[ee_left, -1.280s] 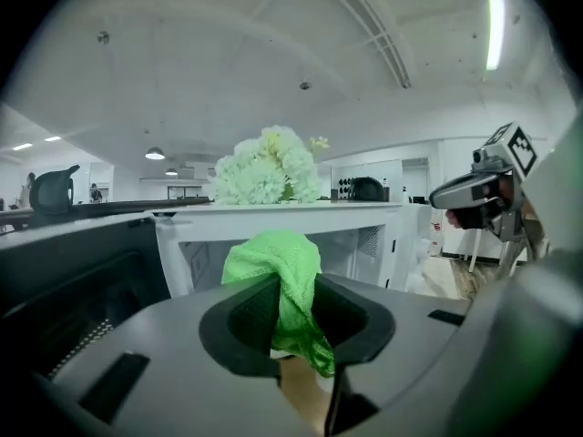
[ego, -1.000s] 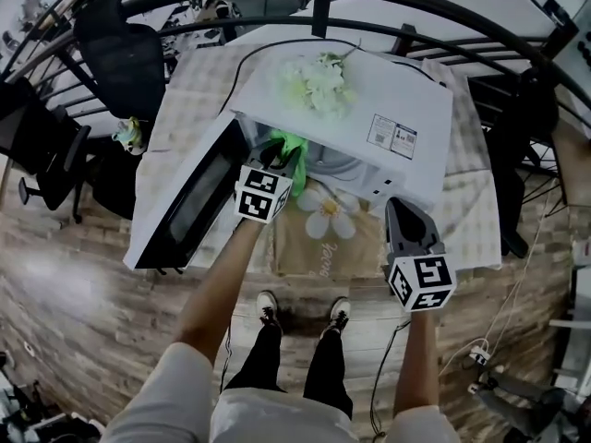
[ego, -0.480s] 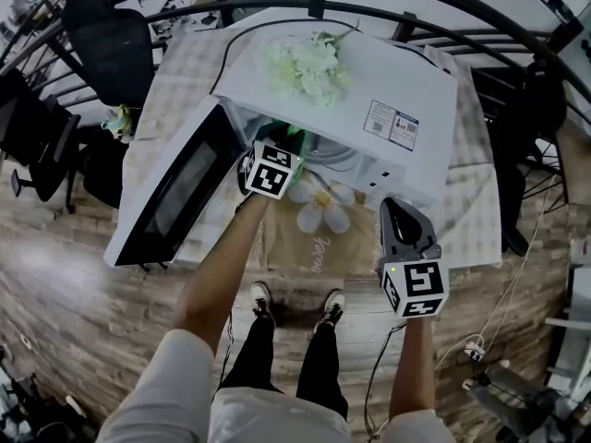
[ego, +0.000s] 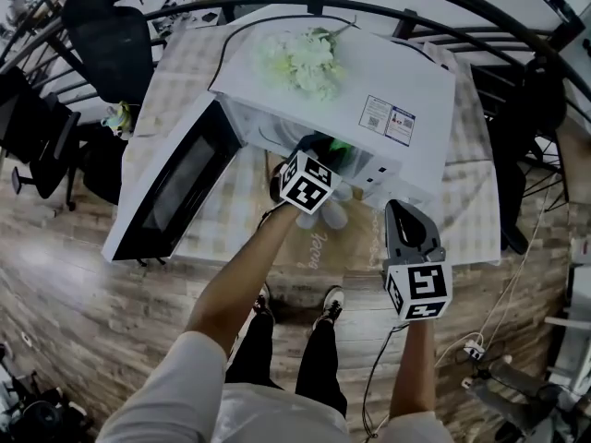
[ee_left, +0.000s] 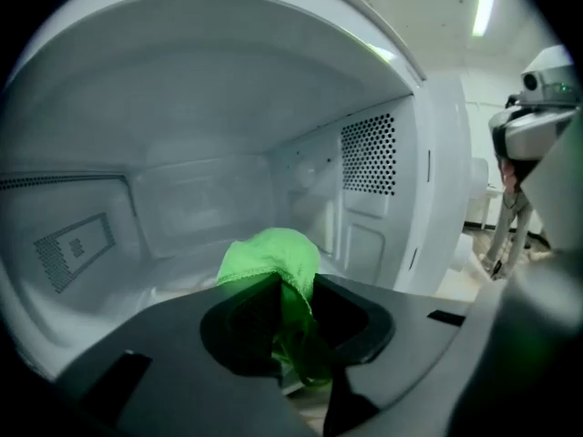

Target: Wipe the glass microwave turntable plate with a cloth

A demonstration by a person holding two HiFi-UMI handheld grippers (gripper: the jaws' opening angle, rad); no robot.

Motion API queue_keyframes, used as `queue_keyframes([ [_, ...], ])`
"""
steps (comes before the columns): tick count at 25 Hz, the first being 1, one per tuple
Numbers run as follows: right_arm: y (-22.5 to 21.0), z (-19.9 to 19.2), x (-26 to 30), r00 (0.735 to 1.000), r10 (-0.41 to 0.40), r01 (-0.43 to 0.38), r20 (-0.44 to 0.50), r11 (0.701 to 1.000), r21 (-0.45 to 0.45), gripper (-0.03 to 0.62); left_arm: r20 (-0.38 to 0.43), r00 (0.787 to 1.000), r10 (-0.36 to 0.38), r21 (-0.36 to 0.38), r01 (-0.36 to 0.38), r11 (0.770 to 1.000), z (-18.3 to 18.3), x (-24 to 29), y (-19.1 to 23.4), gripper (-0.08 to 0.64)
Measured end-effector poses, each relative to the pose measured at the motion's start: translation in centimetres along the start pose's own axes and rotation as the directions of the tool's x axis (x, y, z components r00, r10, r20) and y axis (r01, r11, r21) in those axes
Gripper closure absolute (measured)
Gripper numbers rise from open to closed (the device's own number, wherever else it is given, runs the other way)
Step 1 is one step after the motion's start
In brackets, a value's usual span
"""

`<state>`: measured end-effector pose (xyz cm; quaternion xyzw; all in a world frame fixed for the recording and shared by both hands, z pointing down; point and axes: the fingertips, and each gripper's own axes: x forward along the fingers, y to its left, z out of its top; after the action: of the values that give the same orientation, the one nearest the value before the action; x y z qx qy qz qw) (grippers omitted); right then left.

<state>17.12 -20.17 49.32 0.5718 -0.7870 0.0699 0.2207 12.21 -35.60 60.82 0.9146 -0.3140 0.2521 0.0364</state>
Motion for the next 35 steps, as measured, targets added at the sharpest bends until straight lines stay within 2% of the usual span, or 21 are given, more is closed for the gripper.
queue_keyframes([
  [3, -0.1, -0.5, -0.2, 1.000, 0.000, 0.000, -0.014, 1.000, 0.001, 0.578, 0.027, 0.996, -0.086, -0.017, 0.086, 0.996, 1.0, 0.5, -2.9, 0.449],
  [6, 0.1, -0.7, -0.3, 1.000, 0.002, -0.002, -0.024, 1.000, -0.003, 0.578, 0.063, 0.994, -0.092, -0.028, 0.093, 0.995, 1.7, -0.1, -3.0, 0.449],
  [8, 0.2, -0.7, -0.3, 1.000, 0.005, -0.005, -0.026, 1.000, 0.002, 0.578, 0.096, 0.994, -0.045, -0.024, 0.048, 0.999, 2.1, -1.0, -1.4, 0.449],
  [11, 0.3, -0.7, -0.2, 1.000, 0.004, -0.004, -0.026, 1.000, 0.011, 0.578, 0.117, 0.988, 0.099, -0.020, -0.098, 0.995, 1.9, -2.9, 3.5, 0.449],
  [14, 0.5, -0.8, -0.1, 1.000, 0.005, -0.005, -0.024, 1.000, 0.019, 0.578, 0.057, 0.970, 0.235, -0.034, -0.233, 0.972, 0.1, -4.3, 8.9, 0.449],
  [18, 0.6, -1.0, 0.0, 1.000, 0.002, -0.001, -0.020, 0.999, 0.036, 0.578, -0.017, 0.960, 0.281, -0.061, -0.281, 0.958, -2.9, -5.0, 12.8, 0.446],
  [21, 0.4, -1.2, 0.2, 1.000, -0.008, 0.009, -0.020, 0.999, 0.045, 0.578, -0.041, 0.965, 0.261, -0.059, -0.263, 0.963, -3.8, -4.8, 13.0, 0.446],
  [26, 0.4, -1.2, 0.5, 1.000, -0.010, 0.011, -0.020, 0.999, 0.051, 0.577, -0.025, 0.982, 0.187, -0.047, -0.188, 0.981, -3.7, -4.0, 10.3, 0.451],
  [32, 0.4, -0.7, 0.3, 1.000, -0.001, 0.002, -0.014, 0.999, 0.052, 0.577, -0.002, 0.993, 0.122, -0.085, -0.121, 0.989, -2.9, -3.2, 6.3, 0.453],
  [35, -0.2, -1.2, 0.3, 0.999, -0.023, 0.025, -0.036, 0.998, 0.054, 0.577, 0.007, 0.996, 0.090, -0.106, -0.089, 0.990, -2.3, -2.4, 4.5, 0.453],
])
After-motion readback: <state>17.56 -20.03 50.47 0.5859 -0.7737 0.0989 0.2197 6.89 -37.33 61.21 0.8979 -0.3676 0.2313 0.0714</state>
